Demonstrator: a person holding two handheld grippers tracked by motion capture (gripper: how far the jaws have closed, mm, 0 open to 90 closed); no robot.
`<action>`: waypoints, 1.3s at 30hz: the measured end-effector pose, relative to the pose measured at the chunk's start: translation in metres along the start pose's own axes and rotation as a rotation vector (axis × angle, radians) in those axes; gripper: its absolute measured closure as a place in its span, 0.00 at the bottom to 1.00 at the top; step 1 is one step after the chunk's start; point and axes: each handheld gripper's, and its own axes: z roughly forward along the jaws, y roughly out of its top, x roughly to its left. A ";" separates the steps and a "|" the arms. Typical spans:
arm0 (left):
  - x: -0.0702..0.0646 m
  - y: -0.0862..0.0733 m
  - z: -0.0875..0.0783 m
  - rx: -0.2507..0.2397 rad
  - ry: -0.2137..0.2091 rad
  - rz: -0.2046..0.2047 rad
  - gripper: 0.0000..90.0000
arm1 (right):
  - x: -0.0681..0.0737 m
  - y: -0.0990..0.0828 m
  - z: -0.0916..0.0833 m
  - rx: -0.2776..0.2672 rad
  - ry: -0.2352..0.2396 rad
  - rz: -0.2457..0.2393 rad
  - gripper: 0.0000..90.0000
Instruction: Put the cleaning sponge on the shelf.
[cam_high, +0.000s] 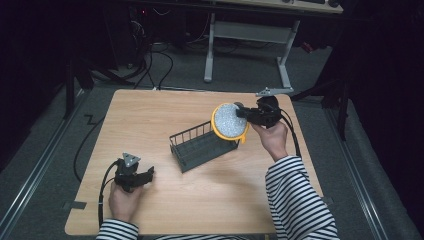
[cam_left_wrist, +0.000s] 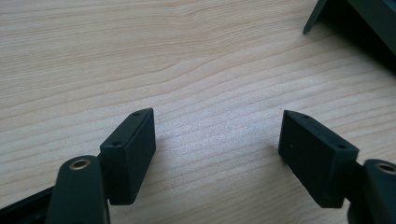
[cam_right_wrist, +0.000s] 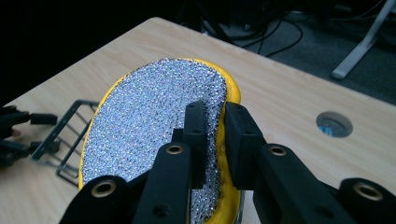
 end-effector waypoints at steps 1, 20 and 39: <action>0.000 0.000 0.000 0.001 0.000 0.001 0.31 | 0.000 0.001 0.002 -0.008 -0.006 -0.005 0.89; 0.000 0.000 0.000 0.000 0.001 0.001 0.31 | -0.004 0.004 0.054 0.015 -0.031 0.002 0.88; 0.000 0.000 0.000 0.000 0.000 0.002 0.31 | -0.002 -0.006 0.079 0.070 -0.063 -0.065 0.87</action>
